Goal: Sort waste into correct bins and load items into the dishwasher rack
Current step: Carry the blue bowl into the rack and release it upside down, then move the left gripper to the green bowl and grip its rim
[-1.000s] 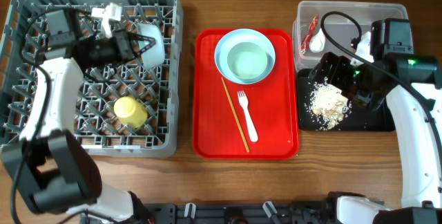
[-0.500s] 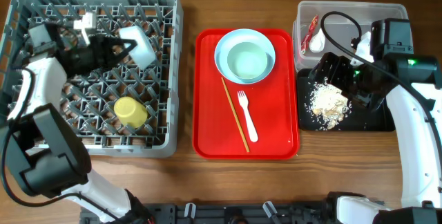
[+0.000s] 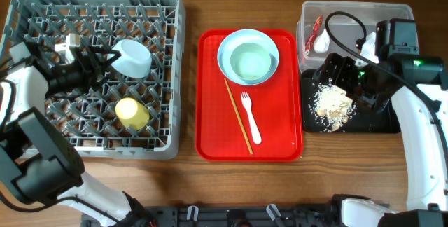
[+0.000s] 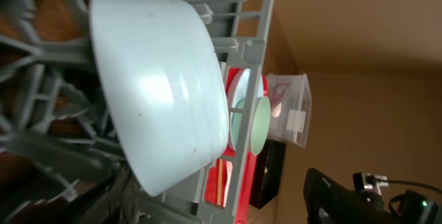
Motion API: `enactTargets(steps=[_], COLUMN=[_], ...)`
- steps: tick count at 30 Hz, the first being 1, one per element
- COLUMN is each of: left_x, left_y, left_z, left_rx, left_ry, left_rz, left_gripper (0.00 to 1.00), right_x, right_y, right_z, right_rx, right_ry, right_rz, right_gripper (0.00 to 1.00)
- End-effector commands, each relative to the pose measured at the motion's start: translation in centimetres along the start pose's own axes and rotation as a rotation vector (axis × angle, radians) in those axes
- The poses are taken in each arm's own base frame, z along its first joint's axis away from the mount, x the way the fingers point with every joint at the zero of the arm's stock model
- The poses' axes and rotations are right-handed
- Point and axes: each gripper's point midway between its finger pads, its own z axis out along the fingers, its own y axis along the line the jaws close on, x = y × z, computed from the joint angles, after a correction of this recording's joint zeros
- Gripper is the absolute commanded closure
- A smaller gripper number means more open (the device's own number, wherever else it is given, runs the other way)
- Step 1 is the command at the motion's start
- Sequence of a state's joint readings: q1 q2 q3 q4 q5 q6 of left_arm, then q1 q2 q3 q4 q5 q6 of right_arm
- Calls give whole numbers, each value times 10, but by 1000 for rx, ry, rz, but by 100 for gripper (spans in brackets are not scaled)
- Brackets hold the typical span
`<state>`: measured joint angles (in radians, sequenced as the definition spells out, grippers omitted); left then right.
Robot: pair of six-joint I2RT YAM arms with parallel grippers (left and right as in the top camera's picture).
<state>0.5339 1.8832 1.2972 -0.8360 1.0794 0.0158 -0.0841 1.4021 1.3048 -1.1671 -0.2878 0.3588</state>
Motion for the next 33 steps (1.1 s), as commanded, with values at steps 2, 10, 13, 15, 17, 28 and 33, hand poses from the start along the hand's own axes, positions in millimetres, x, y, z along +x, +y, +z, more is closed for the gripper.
enactTargets(steps=[2, 10, 13, 15, 17, 28, 33], left_x=[-4, -10, -7, -3, 3, 48, 72], left_y=[11, -11, -28, -39, -52, -161, -219], left_z=[-18, -49, -50, -45, -38, 52, 86], left_rx=[-22, -32, -69, -123, -166, -395, -381], left_ry=[-35, -124, -135, -133, -125, -106, -122], left_rz=[-46, 13, 73, 116, 162, 497, 641], left_gripper=[15, 0, 0, 0, 0, 0, 0], right_x=[-4, -4, -4, -4, -5, -7, -7], right_y=[4, 4, 4, 4, 2, -29, -29], right_z=[-9, -9, -9, -9, -9, -12, -12], right_rx=[-9, -9, -8, -8, 3, 174, 175], right_ry=[-32, -32, -31, -32, -37, -64, -63], right_rz=[-8, -27, -27, -27, -27, -14, -14], right_gripper=[0, 0, 0, 0, 0, 0, 0])
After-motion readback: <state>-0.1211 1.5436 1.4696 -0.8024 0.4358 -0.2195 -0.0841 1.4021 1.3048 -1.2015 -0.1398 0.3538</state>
